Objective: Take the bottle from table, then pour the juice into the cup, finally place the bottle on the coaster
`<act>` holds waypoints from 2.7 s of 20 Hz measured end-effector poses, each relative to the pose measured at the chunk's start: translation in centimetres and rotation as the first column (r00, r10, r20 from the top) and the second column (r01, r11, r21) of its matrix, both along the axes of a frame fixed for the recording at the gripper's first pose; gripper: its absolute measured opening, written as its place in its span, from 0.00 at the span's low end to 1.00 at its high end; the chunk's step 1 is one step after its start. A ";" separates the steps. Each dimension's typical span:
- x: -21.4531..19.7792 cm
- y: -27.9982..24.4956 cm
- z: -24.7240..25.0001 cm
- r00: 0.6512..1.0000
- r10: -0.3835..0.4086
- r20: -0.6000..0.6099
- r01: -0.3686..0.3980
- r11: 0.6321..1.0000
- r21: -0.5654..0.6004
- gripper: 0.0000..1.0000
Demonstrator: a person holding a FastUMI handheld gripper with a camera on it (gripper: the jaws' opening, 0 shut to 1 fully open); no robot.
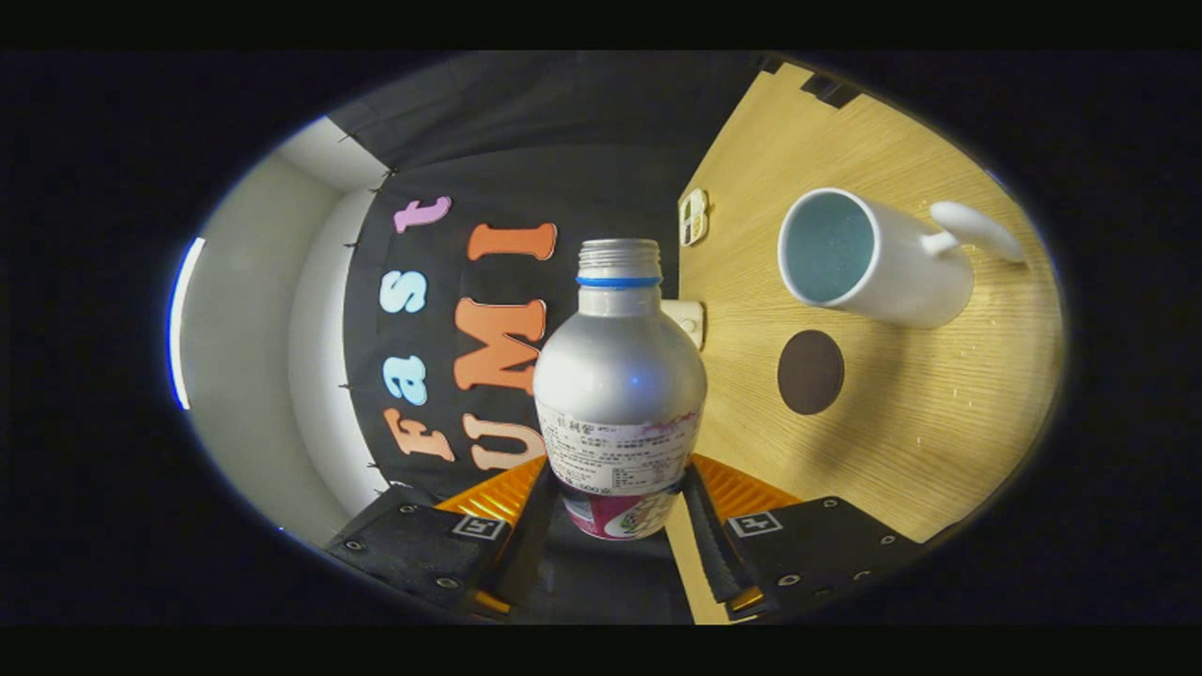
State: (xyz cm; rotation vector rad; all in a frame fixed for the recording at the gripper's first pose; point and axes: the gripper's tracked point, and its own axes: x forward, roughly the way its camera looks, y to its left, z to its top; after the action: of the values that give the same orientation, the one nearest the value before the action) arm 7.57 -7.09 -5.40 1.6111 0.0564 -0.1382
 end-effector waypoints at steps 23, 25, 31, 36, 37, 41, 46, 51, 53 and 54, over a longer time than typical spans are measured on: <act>2.3 -1.4 0.8 0.998 -0.058 -0.038 0.067 0.944 0.322 0.71; 2.3 -1.4 0.9 0.998 -0.056 -0.033 0.063 0.943 0.326 0.71; 2.3 -1.7 1.0 0.997 -0.059 -0.041 0.070 0.938 0.341 0.71; 2.1 -1.6 0.8 0.997 -0.056 -0.049 0.069 0.933 0.353 0.71; 2.1 -1.5 0.9 0.997 -0.054 -0.051 0.068 0.933 0.353 0.71; 2.2 -1.4 1.0 0.997 -0.053 -0.052 0.068 0.926 0.370 0.71; 2.2 -1.4 1.0 0.997 -0.056 -0.051 0.071 0.921 0.383 0.71; 1.9 -1.5 0.8 0.996 -0.060 -0.066 0.082 0.910 0.406 0.71; 1.9 -1.5 0.6 0.996 -0.061 -0.069 0.085 0.907 0.413 0.71; 2.0 -1.6 0.7 0.996 -0.062 -0.070 0.085 0.905 0.417 0.71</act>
State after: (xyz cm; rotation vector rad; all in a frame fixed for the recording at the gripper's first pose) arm 9.52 -8.71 -4.73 2.0428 0.0715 -0.2418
